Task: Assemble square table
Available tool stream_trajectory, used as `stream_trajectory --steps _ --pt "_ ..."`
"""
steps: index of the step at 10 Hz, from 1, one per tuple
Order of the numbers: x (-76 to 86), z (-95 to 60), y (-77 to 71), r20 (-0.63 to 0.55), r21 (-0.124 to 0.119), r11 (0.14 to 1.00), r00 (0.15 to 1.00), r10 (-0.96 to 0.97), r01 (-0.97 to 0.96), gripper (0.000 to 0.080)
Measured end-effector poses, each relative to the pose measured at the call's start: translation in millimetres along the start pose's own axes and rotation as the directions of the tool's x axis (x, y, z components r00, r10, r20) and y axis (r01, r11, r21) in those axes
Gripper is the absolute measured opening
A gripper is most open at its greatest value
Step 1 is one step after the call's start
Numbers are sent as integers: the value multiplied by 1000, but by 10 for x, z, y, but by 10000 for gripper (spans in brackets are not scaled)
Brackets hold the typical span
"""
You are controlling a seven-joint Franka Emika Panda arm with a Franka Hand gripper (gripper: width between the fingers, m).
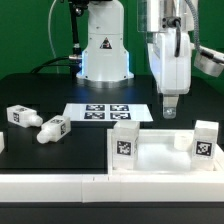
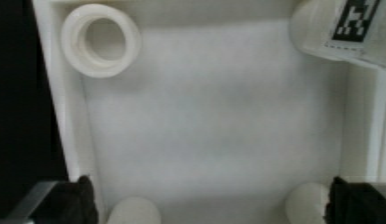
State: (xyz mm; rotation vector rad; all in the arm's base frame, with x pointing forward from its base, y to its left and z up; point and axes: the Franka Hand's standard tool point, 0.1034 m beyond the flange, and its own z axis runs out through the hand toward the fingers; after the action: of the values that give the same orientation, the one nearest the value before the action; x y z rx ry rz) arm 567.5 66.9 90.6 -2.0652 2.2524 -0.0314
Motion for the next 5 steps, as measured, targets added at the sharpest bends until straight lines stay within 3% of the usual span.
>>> stream_trajectory --steps 2,3,4,5 --pt "-3 9 5 -1 -1 1000 1000 -1 1 649" --pt "34 32 10 -9 19 1000 1000 -19 19 649" --pt "141 139 153 -33 42 999 999 -25 27 649" --pt "193 264 369 -56 33 999 998 -32 34 649"
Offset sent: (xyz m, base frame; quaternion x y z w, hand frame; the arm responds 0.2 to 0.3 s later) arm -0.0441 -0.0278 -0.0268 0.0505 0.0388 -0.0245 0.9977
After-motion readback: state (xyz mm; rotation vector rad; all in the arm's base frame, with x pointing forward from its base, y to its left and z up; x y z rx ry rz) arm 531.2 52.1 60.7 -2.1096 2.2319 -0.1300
